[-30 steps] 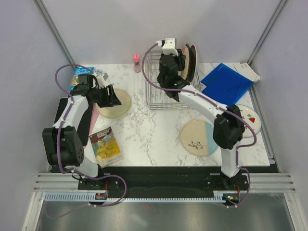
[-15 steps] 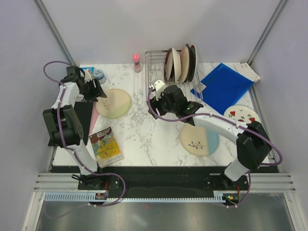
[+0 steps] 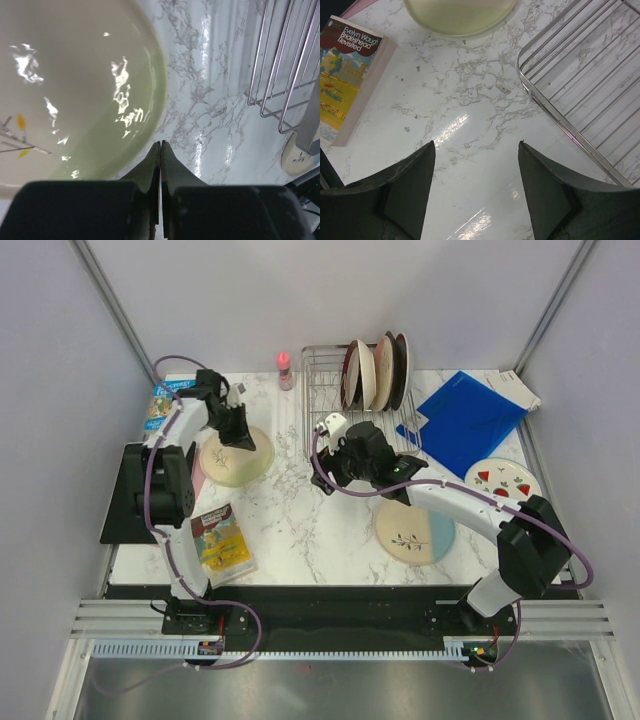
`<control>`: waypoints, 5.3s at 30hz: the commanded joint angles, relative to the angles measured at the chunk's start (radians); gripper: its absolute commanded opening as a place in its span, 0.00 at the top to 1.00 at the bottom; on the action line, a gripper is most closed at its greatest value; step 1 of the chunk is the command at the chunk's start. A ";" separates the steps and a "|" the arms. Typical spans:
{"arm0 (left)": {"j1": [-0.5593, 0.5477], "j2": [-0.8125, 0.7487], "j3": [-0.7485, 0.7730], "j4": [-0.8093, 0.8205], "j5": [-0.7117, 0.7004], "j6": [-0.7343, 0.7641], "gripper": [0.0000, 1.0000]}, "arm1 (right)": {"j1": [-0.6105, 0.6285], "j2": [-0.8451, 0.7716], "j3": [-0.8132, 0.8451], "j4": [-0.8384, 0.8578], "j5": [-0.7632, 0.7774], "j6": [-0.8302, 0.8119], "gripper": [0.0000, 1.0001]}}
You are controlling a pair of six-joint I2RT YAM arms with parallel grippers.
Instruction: Load the plates into the dish rack
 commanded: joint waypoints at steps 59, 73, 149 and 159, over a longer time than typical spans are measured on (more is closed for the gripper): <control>-0.312 -0.529 -0.516 0.129 -0.186 -0.096 0.29 | -0.183 -0.231 -0.513 0.240 -0.257 0.357 0.15; -0.047 -0.173 -0.481 0.082 -0.063 -0.128 0.40 | -0.174 0.057 -0.502 0.533 -0.257 0.595 0.15; -0.192 -0.137 -0.553 0.126 0.443 0.235 0.98 | -0.155 0.157 -0.482 0.849 -0.590 0.664 0.52; -0.194 -0.212 -0.569 0.140 0.310 0.162 0.85 | -0.177 0.061 -0.409 0.554 -0.678 0.517 1.00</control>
